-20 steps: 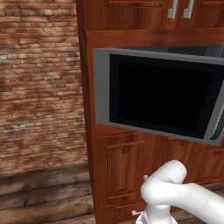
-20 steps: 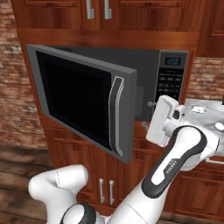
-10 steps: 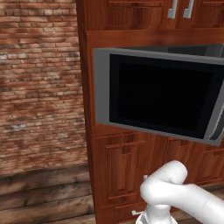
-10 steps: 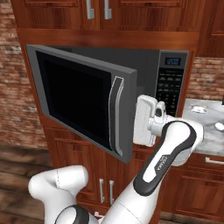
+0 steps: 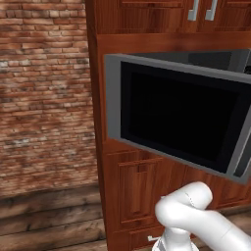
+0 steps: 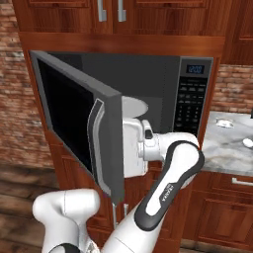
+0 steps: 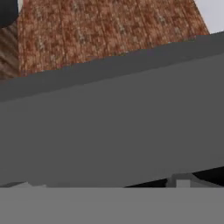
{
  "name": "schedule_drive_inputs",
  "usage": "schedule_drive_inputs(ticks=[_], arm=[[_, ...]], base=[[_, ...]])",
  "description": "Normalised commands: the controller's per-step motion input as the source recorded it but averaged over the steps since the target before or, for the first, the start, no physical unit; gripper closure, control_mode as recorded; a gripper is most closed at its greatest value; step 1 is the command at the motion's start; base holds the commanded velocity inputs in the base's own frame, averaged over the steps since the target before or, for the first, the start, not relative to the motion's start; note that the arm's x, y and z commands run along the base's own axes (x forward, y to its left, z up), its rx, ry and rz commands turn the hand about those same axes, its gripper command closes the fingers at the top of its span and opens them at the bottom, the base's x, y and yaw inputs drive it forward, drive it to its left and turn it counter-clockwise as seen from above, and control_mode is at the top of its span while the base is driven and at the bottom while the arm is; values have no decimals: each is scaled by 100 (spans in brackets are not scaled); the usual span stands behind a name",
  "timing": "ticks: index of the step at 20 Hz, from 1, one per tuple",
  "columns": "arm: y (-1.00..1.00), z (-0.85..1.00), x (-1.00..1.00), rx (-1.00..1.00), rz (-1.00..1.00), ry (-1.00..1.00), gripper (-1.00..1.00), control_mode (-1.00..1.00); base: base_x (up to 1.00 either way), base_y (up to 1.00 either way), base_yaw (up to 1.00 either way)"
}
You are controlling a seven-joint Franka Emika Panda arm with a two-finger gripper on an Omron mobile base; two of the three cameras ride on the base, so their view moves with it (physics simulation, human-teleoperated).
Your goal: Open the microwave door.
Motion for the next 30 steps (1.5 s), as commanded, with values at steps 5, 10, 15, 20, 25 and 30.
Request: schedule_drive_inputs(ticks=[5, 10, 15, 20, 25, 30], arm=[[98, 0, -88, 0, 44, 0, -100, -100], [88, 0, -93, 0, 40, -2, -100, -100], [93, 0, -100, 0, 27, -15, -100, -100], [88, 0, -86, 7, 10, -35, -100, -100], [65, 2, -71, 17, -3, -54, -100, -100], [87, 16, -19, 10, -33, -48, -100, -100]], base=[[0, 0, 0], [0, 0, 0], [0, 0, 0], [0, 0, 0], [0, 0, 0], [0, 0, 0]])
